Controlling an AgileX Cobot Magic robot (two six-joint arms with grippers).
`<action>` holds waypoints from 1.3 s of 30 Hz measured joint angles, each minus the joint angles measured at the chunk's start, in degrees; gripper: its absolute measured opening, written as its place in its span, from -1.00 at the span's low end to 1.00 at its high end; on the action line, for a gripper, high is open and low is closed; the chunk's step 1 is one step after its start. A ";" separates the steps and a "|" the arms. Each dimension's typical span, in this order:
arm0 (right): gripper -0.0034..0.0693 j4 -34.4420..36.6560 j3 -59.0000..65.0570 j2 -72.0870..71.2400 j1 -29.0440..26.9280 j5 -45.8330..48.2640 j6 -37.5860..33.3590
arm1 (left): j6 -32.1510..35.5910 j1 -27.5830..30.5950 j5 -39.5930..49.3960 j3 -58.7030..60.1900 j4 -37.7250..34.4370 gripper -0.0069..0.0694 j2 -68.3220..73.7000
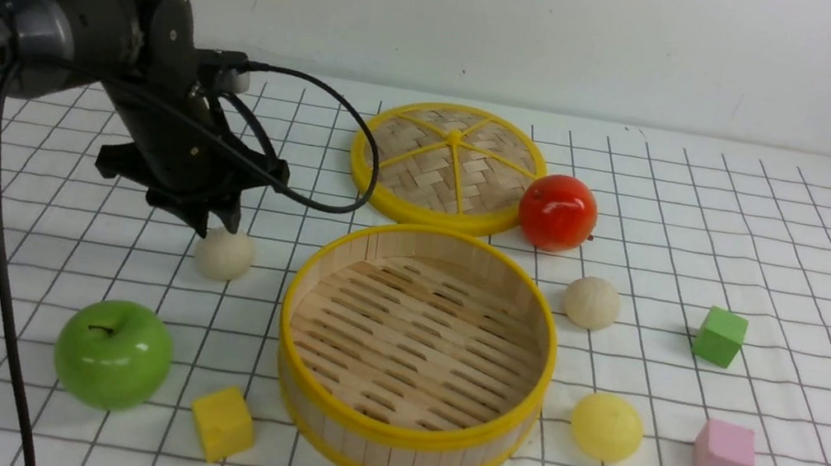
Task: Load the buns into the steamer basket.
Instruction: Use the left arm to grab a steamed stuffed bun
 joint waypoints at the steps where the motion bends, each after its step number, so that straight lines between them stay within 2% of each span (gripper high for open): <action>1: -0.24 0.00 0.00 0.00 0.00 0.00 0.00 | -0.06 0.00 -0.20 0.00 0.44 -0.19 0.18; 6: -0.24 0.00 0.00 0.00 0.00 0.00 0.00 | -0.38 0.00 -2.54 -0.32 1.43 -0.19 0.74; 16: -0.24 0.00 0.00 0.00 0.00 0.00 0.00 | -0.38 0.00 -1.79 -0.38 -1.08 -0.19 1.74; 25: -0.24 0.00 0.00 0.00 0.00 0.00 0.00 | -0.11 0.00 -0.94 -0.45 1.46 -0.20 3.39; 29: -0.24 0.00 0.00 0.00 0.00 0.00 0.00 | 1.84 0.00 0.60 -0.45 1.12 -0.41 3.39; 32: -0.24 0.00 0.00 0.00 0.00 0.00 0.00 | 4.13 0.00 1.70 -0.75 0.18 -0.76 3.34; 33: -0.24 0.00 0.00 0.00 0.00 0.00 0.00 | 4.76 0.00 2.10 -1.02 -0.25 -0.81 3.34; 39: -0.24 0.00 0.00 0.00 0.00 0.00 0.00 | 6.55 0.00 5.96 -4.22 -2.94 -0.85 2.48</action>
